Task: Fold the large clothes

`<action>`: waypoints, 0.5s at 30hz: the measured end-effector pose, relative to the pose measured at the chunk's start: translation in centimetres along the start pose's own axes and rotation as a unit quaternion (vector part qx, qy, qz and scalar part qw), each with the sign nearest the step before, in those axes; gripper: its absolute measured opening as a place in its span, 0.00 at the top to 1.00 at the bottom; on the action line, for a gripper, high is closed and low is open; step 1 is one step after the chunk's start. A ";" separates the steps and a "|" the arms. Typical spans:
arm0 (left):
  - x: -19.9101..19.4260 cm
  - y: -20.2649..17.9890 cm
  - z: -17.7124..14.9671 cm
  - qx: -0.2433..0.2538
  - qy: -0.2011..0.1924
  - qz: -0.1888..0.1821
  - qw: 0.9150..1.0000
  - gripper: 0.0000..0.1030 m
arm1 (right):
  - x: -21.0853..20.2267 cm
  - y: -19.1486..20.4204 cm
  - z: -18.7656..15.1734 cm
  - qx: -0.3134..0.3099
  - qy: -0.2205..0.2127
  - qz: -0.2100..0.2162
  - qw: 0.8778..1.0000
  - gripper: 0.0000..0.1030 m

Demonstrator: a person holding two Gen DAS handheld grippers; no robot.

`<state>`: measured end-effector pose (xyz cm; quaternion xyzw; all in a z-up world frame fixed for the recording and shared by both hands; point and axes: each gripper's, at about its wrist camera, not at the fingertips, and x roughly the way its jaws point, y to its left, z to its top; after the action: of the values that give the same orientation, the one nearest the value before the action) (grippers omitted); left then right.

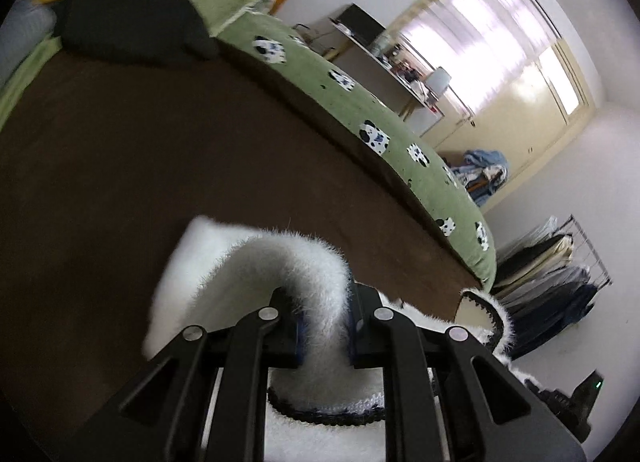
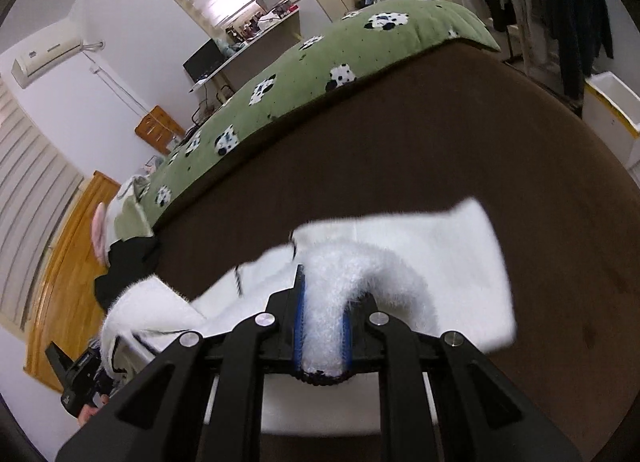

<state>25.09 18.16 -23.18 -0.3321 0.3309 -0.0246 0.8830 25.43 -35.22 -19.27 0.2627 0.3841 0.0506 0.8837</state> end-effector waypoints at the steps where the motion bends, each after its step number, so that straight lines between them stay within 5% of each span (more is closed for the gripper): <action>1: 1.4 -0.4 0.5 0.010 0.006 0.001 1.000 0.84 | 1.3 0.1 0.6 -0.006 0.001 -0.003 1.000 0.86; 6: 9.5 -2.0 2.0 0.080 0.047 0.029 0.995 0.84 | 8.7 0.4 3.5 -0.028 0.016 -0.015 0.999 0.86; 15: 16.4 3.3 0.8 0.025 0.087 0.090 0.992 0.82 | 16.9 -4.8 3.6 0.030 0.065 -0.051 0.996 0.86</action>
<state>37.84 16.87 -34.02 -0.2750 0.4343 0.0182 0.8575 39.24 -35.93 -30.72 0.2655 0.4545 0.0110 0.8502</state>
